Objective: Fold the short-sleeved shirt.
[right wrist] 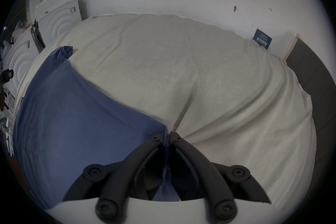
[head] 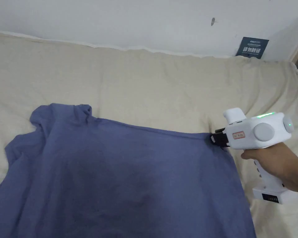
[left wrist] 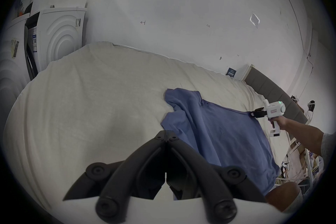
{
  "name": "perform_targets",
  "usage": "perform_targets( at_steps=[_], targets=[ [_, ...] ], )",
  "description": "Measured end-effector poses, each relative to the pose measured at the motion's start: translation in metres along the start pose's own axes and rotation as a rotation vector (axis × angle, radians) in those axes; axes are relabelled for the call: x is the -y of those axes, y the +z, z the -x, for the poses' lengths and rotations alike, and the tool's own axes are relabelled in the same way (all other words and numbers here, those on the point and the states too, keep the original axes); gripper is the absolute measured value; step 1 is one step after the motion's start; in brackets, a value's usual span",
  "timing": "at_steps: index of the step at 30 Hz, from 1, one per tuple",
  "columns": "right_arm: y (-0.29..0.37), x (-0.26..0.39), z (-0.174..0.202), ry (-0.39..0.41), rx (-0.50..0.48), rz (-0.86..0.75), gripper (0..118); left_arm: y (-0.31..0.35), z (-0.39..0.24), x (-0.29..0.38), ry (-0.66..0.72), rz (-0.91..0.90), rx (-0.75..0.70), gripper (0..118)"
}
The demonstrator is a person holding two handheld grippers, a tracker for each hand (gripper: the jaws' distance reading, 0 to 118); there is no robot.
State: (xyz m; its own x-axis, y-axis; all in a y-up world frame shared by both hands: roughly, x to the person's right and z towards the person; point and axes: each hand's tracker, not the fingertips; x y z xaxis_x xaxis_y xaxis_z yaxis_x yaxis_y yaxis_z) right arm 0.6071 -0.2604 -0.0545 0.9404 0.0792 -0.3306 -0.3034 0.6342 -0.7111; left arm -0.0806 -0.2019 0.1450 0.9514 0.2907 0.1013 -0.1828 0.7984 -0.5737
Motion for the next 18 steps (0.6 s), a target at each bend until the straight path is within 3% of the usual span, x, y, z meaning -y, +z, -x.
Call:
perform_targets(
  at_steps=[3,13,18],
  targets=[
    [0.016,0.0,-0.004,-0.043,-0.033,-0.045,6,-0.014,0.003,-0.012,0.002,-0.008,-0.019,0],
    [0.043,0.015,0.018,0.091,-0.032,-0.107,6,-0.045,0.001,-0.033,-0.033,0.021,-0.016,0],
    [0.055,0.017,0.02,0.042,-0.07,-0.153,5,-0.06,-0.003,-0.04,-0.065,0.056,-0.005,0]
  ],
)
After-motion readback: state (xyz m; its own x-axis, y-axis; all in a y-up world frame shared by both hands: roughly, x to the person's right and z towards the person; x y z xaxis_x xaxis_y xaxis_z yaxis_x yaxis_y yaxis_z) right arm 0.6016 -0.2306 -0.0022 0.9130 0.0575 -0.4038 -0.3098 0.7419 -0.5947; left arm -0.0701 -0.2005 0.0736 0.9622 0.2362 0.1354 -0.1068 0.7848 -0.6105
